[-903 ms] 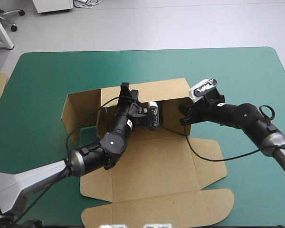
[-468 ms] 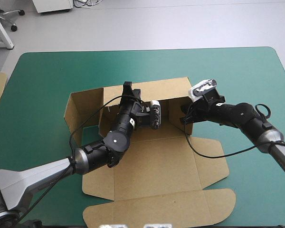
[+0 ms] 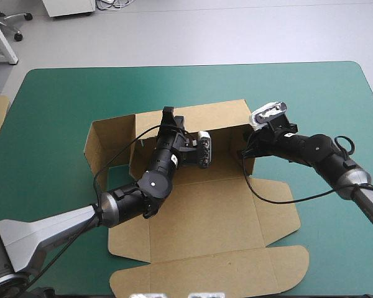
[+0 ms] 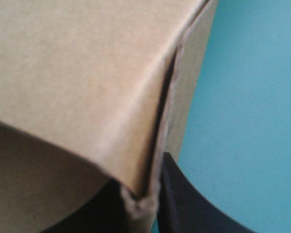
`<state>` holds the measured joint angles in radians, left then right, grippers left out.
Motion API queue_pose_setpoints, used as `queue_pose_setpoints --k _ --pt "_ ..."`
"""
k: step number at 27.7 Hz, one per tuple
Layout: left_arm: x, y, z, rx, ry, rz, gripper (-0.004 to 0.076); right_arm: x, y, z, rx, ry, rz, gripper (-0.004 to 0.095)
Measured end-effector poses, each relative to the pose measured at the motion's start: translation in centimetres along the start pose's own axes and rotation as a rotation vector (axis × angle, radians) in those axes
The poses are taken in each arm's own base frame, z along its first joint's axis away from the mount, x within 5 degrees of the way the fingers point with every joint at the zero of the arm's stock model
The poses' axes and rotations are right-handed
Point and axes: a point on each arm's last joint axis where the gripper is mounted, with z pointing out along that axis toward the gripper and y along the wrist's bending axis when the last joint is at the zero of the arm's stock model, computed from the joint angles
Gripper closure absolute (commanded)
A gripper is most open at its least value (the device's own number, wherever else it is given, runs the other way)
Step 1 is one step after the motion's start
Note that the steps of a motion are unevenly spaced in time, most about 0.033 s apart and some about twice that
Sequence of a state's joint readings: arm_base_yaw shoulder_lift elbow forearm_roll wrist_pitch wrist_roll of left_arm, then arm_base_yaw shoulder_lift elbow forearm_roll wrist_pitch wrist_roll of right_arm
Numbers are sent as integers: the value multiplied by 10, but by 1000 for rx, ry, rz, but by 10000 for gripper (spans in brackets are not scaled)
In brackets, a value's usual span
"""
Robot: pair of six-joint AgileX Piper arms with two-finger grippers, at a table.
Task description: Fold the box
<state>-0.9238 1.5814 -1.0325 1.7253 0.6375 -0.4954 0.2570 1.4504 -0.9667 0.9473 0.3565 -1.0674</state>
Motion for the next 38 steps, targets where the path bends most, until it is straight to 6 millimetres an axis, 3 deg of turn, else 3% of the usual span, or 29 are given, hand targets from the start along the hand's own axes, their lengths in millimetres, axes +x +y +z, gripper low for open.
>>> queue_pose_setpoints --k 9,17,29,33,38 --pt "0 1 0 -1 -1 -1 734 0 -1 0 6 -3 2 942" --pt "-14 7 -3 14 -85 -29 610 0 0 0 -2 2 38 942" --pt "-50 18 -45 4 -298 -34 588 2 2 0 -17 37 85 942" --pt "-49 27 -55 -12 -324 -59 600 1 2 -2 -11 42 106 942" --pt "-33 57 -77 -114 -327 -42 601 1 3 -2 -7 46 109 942"
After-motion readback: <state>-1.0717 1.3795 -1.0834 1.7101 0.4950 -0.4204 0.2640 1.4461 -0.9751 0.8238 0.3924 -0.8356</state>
